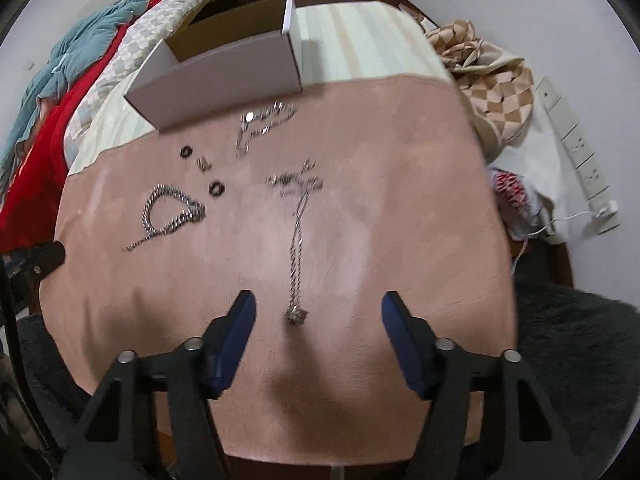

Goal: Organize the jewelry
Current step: 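Grasp the silver chain bracelet with the left gripper while the right gripper grasps a silver necklace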

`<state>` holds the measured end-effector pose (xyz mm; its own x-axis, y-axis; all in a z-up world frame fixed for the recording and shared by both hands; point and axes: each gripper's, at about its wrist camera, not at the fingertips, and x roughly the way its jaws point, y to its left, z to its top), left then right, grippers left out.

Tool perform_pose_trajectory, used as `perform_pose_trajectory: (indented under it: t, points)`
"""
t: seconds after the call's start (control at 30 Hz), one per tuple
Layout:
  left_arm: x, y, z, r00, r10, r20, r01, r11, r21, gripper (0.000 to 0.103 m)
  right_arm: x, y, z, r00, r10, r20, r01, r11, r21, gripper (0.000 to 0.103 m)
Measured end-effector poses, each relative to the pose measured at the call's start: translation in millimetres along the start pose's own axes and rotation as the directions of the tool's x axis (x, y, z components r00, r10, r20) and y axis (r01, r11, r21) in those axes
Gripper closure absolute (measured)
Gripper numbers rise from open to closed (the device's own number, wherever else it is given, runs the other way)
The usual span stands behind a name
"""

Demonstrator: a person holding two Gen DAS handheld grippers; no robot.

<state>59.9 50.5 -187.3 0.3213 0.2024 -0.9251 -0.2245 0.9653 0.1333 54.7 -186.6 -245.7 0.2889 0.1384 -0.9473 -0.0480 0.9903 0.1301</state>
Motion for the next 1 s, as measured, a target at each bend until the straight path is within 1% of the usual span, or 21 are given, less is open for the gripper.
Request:
perform_pose_trajectory:
  t: [0.03,0.1,0.13,0.17,0.2,0.23,0.27,0.33,0.5,0.57,0.6,0.63,0.67,0.73,0.77,0.8,0.83,0.87,0.9,0.93,1.0]
  points:
    - [0.9,0.5,-0.1,1.0,0.004,-0.003,-0.004,1.0,0.002,0.0,4.8,2.2,-3.8,1.0,0.001,0.003,-0.001,1.0,-0.01,0.042]
    - [6.9,0.6,-2.7,1.0,0.003,-0.013,-0.003,1.0,0.003,0.0,12.6,6.5,-7.2,1.0,-0.017,0.001,0.017,0.999,-0.032,0.052]
    - [8.4,-0.1,-3.8,1.0,0.004,-0.016,-0.004,1.0,0.004,0.0,12.6,11.2,-6.7,1.0,-0.03,0.003,0.03,0.999,-0.04,0.053]
    - [9.0,-0.9,-4.4,1.0,0.004,-0.019,-0.004,1.0,0.006,0.0,12.1,15.9,-7.5,0.999,-0.043,0.026,0.044,0.997,-0.059,0.06]
    - [9.5,-1.6,-3.9,1.0,0.0,-0.021,0.0,1.0,0.006,0.0,11.7,19.5,-9.3,0.997,-0.07,0.039,0.073,0.995,-0.075,0.073]
    - [9.8,-2.9,-3.9,1.0,-0.006,-0.022,0.006,1.0,0.007,0.0,10.8,20.7,-11.0,0.997,-0.064,0.044,0.067,0.995,-0.077,0.086]
    - [9.9,-4.4,-3.1,1.0,-0.012,-0.022,0.012,1.0,0.008,0.0,10.4,19.7,-12.6,0.998,-0.046,0.041,0.049,0.997,-0.066,0.091]
    - [9.8,-7.6,0.5,0.999,-0.026,-0.022,0.026,1.0,0.009,0.0,6.6,15.3,-12.5,0.998,-0.028,0.05,0.03,0.999,-0.045,0.092]
    - [21.0,-18.9,24.0,0.99,-0.133,-0.042,0.132,0.991,-0.008,0.001,-21.5,-0.6,11.5,0.988,0.004,0.154,-0.01,0.999,0.038,0.092]
    - [34.6,-28.3,35.1,0.982,-0.171,-0.08,0.172,0.985,0.001,0.001,-25.2,-6.5,22.0,0.984,0.003,0.178,-0.014,0.998,0.059,0.092]
    - [41.0,-32.7,38.8,0.976,-0.192,-0.1,0.193,0.981,0.005,0.004,-25.0,-8.9,27.2,0.983,0.002,0.185,-0.015,0.998,0.069,0.092]
    - [47.5,-37.8,42.5,0.971,-0.207,-0.119,0.209,0.978,0.011,0.011,-23.7,-11.2,31.6,0.982,0.001,0.188,-0.016,0.997,0.078,0.092]
    - [53.0,-43.1,45.6,0.968,-0.215,-0.133,0.22,0.975,0.022,0.016,-22.8,-12.5,36.1,0.982,0.0,0.19,-0.016,0.996,0.084,0.092]
    - [60.7,-51.6,48.9,0.966,-0.212,-0.15,0.221,0.974,0.047,0.04,-19.1,-15.4,42.3,0.981,0.002,0.191,-0.021,0.995,0.097,0.092]
    - [63.3,-55.2,49.6,0.964,-0.215,-0.154,0.226,0.972,0.059,0.048,-17.1,-15.9,43.6,0.982,0.006,0.188,-0.026,0.994,0.104,0.092]
    - [63.0,-60.2,50.0,0.971,-0.193,-0.138,0.206,0.975,0.085,0.053,-15.5,-17.5,44.6,0.983,0.008,0.185,-0.028,0.994,0.108,0.092]
    - [61.6,-64.8,49.8,0.973,-0.193,-0.127,0.207,0.972,0.108,0.064,-14.5,-17.7,43.6,0.983,0.007,0.182,-0.027,0.994,0.109,0.092]
    - [59.2,-70.2,49.3,0.974,-0.2,-0.11,0.214,0.967,0.139,0.069,-14.2,-18.4,42.9,0.983,0.006,0.181,-0.026,0.994,0.109,0.092]
    - [57.4,-74.0,48.5,0.973,-0.21,-0.099,0.224,0.961,0.159,0.085,-12.7,-18.1,42.4,0.984,0.004,0.178,-0.024,0.994,0.11,0.092]
    - [55.9,-78.2,47.7,0.968,-0.229,-0.1,0.244,0.953,0.178,0.097,-11.1,-20.0,42.0,0.985,0.005,0.174,-0.025,0.993,0.113,0.092]
    - [55.0,-82.2,47.4,0.95,-0.285,-0.125,0.304,0.936,0.179,0.097,-8.9,-22.5,41.2,0.985,0.001,0.17,-0.021,0.993,0.116,0.092]
